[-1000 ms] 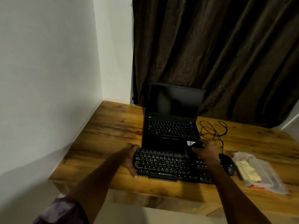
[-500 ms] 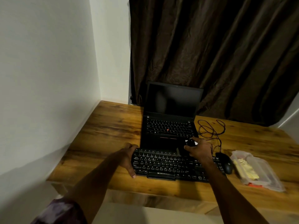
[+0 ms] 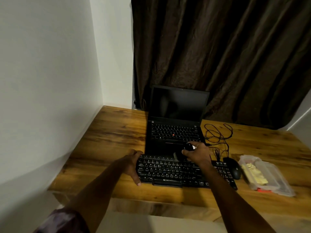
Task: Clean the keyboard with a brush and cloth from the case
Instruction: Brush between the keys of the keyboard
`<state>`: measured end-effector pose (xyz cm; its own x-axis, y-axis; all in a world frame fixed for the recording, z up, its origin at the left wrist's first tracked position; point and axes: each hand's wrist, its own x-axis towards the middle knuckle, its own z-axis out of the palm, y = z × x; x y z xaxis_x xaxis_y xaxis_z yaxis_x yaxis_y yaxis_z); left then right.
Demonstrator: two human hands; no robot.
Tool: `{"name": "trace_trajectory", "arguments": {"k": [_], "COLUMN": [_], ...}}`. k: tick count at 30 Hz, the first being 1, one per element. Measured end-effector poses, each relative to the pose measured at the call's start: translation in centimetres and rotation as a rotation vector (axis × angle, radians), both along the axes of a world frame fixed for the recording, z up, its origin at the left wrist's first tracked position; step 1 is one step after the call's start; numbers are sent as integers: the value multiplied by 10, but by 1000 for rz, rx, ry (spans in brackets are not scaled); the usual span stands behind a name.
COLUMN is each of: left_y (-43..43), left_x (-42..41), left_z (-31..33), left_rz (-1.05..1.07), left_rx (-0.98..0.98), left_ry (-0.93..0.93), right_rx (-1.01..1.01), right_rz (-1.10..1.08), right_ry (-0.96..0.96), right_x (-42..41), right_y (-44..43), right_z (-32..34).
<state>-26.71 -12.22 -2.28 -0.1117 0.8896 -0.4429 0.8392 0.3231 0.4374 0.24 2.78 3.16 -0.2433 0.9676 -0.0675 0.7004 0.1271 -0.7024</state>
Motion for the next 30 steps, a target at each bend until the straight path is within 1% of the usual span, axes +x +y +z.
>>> {"name": "trace_trajectory", "arguments": {"k": [3,5,9,11,15,18,20,26,28,30], "left_y": [0,1,0,0,1,1,1,0,-1,-1], "left_x": [1,1,0,0,-1,-1,-1,0,-1,-2], "left_z": [0,0,-1,-2,-2,-2,-4,-3,-3,-4], "left_rz": [0,0,3,0,-9,-8,-9,-5,-3,3], "left_rx": [-17,-20,-10,-4,-3,2,4,8,14,17], "left_ry": [8,15,-2,-10,-12,-12,-10,-7,-21,-30], "right_rx": [56,127,190,184,103,48,71,216,225,201], "right_rz": [-25,-47,-44,-21,37,23,1,-73,-41,-6], "right_ry": [-38,-124,-235,-207,-60,12,-18,-262,-271,-196], "right_x": [12,23,26,15,-8,-11,-2,28,24,10], "right_y": [1,2,3,-1,-13,-14,-12,-4,-5,-11], "right_z": [4,9,11,12,10,6,7,12,7,4]}}
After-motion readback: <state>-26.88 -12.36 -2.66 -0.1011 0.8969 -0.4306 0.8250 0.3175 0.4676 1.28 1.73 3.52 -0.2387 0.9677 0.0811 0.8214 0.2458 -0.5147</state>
